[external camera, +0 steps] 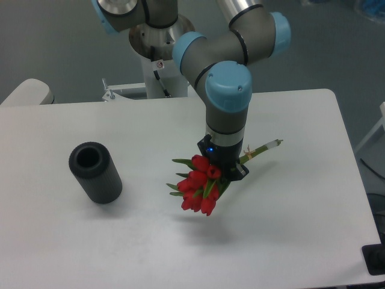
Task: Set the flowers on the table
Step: 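Lower the held red tulips toward the table surface with the gripper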
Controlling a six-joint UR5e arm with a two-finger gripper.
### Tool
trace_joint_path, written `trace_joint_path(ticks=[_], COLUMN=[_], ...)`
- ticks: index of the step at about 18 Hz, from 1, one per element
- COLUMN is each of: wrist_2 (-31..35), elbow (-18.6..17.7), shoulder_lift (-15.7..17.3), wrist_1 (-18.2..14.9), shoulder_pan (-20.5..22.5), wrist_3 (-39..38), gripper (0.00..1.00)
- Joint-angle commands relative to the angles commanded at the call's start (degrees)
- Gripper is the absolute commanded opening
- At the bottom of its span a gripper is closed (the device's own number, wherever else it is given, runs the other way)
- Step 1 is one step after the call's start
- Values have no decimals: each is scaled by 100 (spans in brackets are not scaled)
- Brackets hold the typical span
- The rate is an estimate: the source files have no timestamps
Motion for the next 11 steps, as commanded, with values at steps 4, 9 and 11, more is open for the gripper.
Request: trace_joint_path(ticks=[4, 9, 11], wrist_2=[61, 228, 220], elbow=[-9, -26, -18], shoulder_lift=[-61, -298, -386], wrist_1=[-18, -9, -44], shoulder_pan=[-52, -255, -316], wrist_3=[-17, -175, -517], gripper=[4, 6, 6])
